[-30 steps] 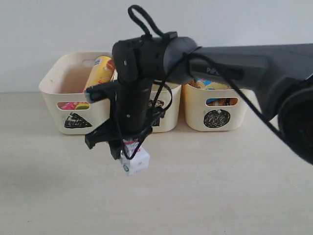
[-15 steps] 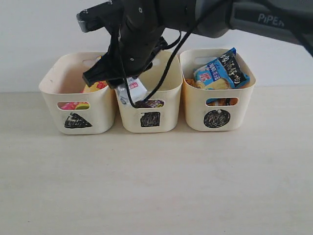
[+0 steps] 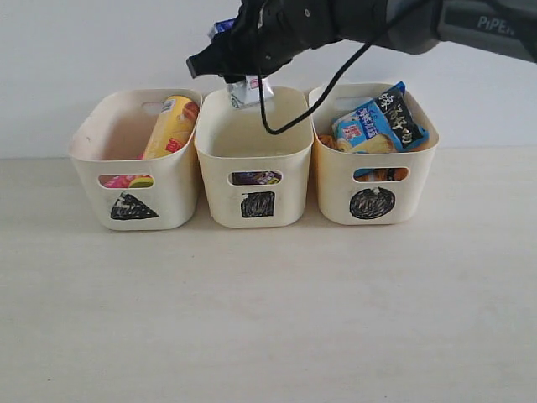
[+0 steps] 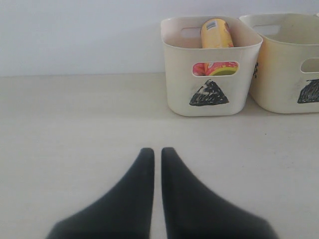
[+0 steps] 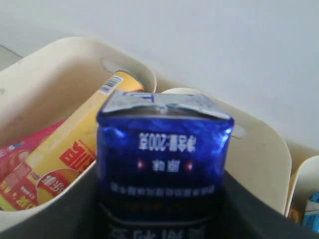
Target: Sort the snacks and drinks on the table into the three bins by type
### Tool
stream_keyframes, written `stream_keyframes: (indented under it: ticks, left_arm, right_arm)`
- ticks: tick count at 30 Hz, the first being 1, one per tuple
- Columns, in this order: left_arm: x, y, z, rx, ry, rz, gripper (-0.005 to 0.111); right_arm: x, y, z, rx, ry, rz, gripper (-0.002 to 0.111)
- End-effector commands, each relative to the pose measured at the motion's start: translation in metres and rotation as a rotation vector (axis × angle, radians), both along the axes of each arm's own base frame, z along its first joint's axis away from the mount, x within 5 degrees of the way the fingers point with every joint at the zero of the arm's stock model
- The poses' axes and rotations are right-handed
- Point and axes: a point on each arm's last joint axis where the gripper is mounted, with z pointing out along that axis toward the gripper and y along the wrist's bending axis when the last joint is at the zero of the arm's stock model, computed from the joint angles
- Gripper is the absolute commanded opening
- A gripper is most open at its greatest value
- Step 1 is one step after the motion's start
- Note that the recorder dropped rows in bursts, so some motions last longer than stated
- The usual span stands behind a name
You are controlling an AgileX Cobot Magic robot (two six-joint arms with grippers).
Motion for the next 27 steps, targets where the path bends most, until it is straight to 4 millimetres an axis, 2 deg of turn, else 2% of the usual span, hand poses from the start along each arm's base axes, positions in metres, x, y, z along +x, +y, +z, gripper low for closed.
stream_keyframes:
  ticks: [1,12,14,20,23,27]
  left_arm:
    - [0.0,0.0,-0.001,0.008,-0.002,0.002,0.004]
    - [0.0,0.0,-0.001,0.008,-0.002,0.002,0.004]
    - [0.0,0.0,-0.001,0.008,-0.002,0.002,0.004]
    - [0.0,0.0,-0.001,0.008,-0.002,0.002,0.004]
    - [0.0,0.0,-0.001,0.008,-0.002,0.002,0.004]
    - [0.0,0.0,-0.001,0.008,-0.002,0.002,0.004]
  right_arm:
    - [0.014,-0.002,-0.005,0.036,-0.076,0.002,0.0]
    - [0.03,0.008,-0.049,0.022,-0.075,0.024,0.001]
    - [0.031,0.009,-0.054,0.02,-0.069,0.024,0.01]
    - [0.033,0.012,-0.06,0.019,-0.066,0.029,0.052]
    - [0.032,0.012,-0.06,0.019,-0.066,0.03,0.059]
    - [0.032,0.012,-0.061,0.016,-0.059,0.028,0.058]
